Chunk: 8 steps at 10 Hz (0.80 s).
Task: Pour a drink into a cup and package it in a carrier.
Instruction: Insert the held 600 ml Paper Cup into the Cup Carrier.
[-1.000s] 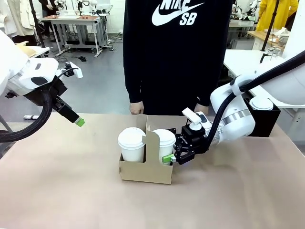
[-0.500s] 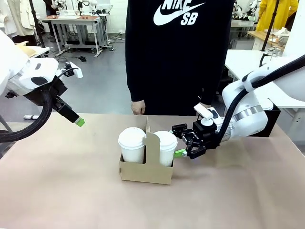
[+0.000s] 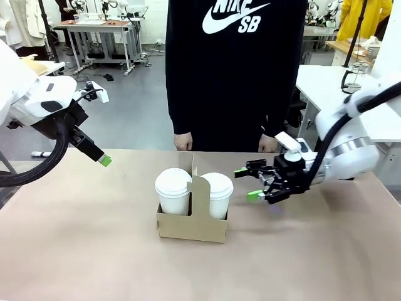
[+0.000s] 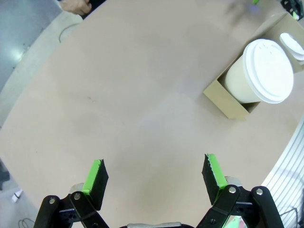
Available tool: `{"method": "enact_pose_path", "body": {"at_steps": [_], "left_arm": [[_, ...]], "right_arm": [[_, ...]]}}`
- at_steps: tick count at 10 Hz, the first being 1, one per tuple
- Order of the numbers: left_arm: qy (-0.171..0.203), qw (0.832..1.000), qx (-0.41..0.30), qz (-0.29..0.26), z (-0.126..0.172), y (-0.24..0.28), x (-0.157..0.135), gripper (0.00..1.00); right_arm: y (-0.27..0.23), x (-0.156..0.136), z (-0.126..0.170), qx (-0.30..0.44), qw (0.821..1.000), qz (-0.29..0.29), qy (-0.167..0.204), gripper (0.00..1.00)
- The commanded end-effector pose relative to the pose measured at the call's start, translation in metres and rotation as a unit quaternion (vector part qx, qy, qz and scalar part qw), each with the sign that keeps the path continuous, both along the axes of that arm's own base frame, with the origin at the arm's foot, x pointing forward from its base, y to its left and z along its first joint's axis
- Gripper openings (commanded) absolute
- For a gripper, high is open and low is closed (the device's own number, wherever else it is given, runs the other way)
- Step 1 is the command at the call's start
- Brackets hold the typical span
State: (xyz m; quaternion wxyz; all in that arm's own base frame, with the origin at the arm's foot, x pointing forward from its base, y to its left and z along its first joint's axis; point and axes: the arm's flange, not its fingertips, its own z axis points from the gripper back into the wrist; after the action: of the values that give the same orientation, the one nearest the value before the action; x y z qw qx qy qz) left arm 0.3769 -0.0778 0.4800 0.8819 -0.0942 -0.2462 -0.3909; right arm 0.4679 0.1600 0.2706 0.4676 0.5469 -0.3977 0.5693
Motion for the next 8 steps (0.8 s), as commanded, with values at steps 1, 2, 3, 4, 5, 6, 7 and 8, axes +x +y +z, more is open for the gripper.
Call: {"method": "enact_pose_path", "body": {"at_steps": [1, 2, 3, 4, 5, 6, 7, 8], "left_arm": [[0.001, 1.0, 0.001, 0.008, 0.0, -0.001, 0.0, 1.0], [0.001, 1.0, 0.001, 0.008, 0.0, -0.001, 0.0, 1.0], [0.001, 1.0, 0.001, 0.008, 0.0, -0.001, 0.0, 1.0], [0.001, 1.0, 0.001, 0.008, 0.0, -0.001, 0.0, 1.0], [0.001, 1.0, 0.001, 0.008, 0.0, -0.001, 0.0, 1.0], [0.001, 1.0, 0.001, 0.008, 0.0, -0.001, 0.0, 1.0], [0.001, 1.0, 0.001, 0.008, 0.0, -0.001, 0.0, 1.0], [0.001, 1.0, 0.001, 0.008, 0.0, -0.001, 0.0, 1.0]], "right_arm": [[-0.042, -0.016, 0.027, -0.056, 0.996, -0.069, 0.029, 1.0], [-0.067, -0.024, 0.038, -0.083, 0.989, -0.111, 0.05, 1.0], [-0.096, -0.033, 0.047, -0.123, 0.975, -0.168, 0.08, 1.0], [-0.122, -0.041, 0.051, -0.157, 0.958, -0.217, 0.101, 1.0], [-0.147, -0.051, 0.055, -0.173, 0.945, -0.253, 0.114, 1.0], [-0.166, -0.062, 0.06, -0.179, 0.936, -0.276, 0.122, 1.0], [-0.181, -0.073, 0.064, -0.184, 0.929, -0.295, 0.127, 1.0], [-0.187, -0.079, 0.067, -0.194, 0.922, -0.309, 0.13, 1.0]]}}
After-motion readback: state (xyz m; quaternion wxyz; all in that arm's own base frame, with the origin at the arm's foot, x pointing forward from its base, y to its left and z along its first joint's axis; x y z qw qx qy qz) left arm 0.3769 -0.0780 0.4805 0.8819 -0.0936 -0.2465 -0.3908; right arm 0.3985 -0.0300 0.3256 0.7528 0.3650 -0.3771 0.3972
